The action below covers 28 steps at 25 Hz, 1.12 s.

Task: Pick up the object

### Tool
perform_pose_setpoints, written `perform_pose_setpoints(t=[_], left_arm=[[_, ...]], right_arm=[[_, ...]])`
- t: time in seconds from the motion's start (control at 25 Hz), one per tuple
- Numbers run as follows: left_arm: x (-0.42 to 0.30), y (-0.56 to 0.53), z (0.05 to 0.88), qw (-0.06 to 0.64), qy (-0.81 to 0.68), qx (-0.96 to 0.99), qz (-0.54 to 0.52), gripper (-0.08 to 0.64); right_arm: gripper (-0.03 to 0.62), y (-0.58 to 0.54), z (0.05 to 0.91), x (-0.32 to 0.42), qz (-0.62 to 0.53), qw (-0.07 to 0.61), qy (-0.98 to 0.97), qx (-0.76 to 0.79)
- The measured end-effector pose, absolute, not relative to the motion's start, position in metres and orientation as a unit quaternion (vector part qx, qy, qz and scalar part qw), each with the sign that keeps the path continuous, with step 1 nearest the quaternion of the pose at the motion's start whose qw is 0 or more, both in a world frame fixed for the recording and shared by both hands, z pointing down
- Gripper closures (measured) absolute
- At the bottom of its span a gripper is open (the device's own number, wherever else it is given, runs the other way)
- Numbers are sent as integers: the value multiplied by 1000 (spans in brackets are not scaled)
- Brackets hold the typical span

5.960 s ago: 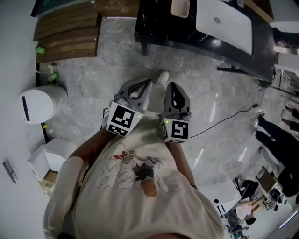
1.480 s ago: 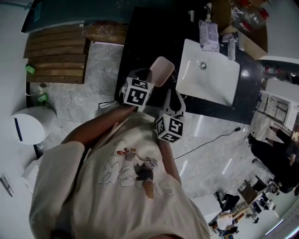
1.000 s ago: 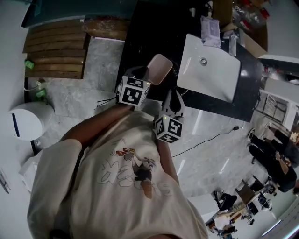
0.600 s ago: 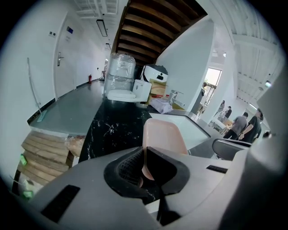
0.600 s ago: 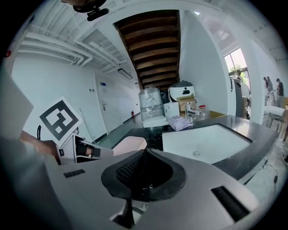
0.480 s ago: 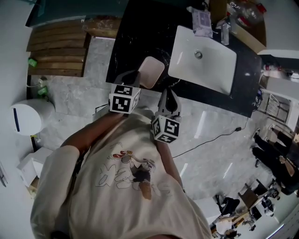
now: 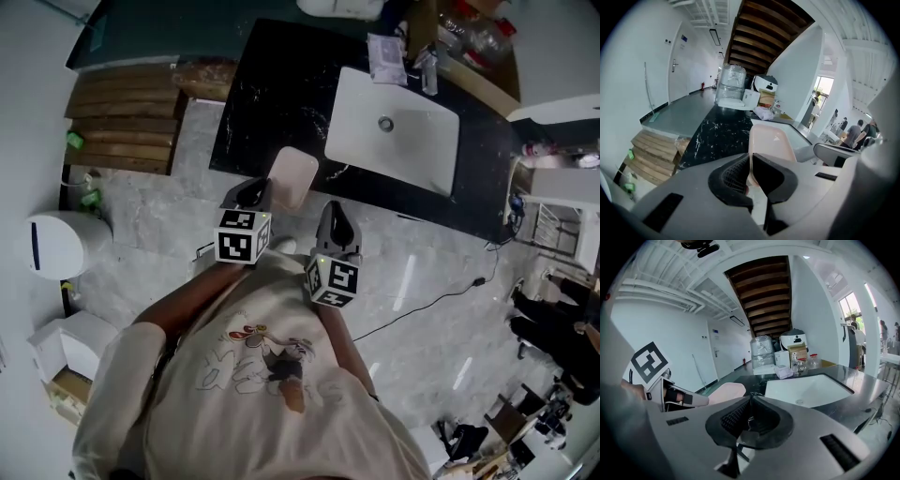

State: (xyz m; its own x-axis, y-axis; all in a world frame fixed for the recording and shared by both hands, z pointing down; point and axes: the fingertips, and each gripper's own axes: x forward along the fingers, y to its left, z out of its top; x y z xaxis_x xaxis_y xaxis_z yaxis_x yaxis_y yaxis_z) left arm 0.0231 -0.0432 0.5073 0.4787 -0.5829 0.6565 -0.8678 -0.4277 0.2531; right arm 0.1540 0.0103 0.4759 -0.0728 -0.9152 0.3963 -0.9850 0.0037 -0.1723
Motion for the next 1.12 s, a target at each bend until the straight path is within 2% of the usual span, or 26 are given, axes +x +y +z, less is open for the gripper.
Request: perform_pose_setpoints(t=[0.56, 1.12], left_arm=[[13, 62, 494, 293, -471, 800, 227, 528], [5, 85, 479, 295, -465, 806, 216, 528]], right_arm=[[561, 98, 455, 138, 191, 66, -727, 657], [561, 113, 437, 143, 169, 54, -721, 670]])
